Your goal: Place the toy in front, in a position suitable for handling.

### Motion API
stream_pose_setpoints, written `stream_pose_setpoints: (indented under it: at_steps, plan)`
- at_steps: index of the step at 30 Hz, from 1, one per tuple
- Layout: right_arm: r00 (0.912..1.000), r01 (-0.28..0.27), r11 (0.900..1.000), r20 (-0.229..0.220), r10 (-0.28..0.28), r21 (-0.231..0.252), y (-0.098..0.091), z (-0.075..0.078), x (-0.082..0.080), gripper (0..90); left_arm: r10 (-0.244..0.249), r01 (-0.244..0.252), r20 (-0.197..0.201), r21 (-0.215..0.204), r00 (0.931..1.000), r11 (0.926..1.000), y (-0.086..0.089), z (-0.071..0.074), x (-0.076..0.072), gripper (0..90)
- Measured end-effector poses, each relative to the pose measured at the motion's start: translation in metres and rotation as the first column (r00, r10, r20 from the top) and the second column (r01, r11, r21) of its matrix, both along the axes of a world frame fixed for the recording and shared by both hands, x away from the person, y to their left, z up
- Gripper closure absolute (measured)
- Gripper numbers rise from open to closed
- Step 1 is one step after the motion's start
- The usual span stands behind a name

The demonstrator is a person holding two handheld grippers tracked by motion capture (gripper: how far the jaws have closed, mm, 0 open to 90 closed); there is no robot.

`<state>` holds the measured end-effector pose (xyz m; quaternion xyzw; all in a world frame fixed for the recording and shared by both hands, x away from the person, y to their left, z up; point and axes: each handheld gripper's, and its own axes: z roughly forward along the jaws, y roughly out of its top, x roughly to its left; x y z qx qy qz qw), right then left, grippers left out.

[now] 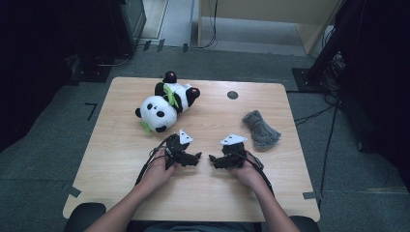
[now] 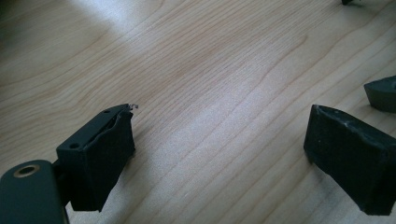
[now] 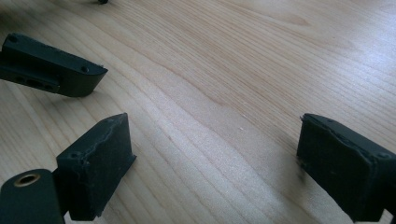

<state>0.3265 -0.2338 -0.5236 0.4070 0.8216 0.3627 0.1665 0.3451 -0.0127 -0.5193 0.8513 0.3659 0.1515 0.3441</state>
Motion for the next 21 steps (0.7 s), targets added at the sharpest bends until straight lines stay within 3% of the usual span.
stream_pose_setpoints:
  at_steps: [21]
  plan:
    - [0.9999, 0.011, 0.9999, -0.004, -0.011, -0.003, 0.0007, 0.0001, -0.0007, 9.9, -0.01, 0.01, 0.002, 0.0, 1.0, 1.0, -0.0008, -0.0001, 0.0005, 8.4]
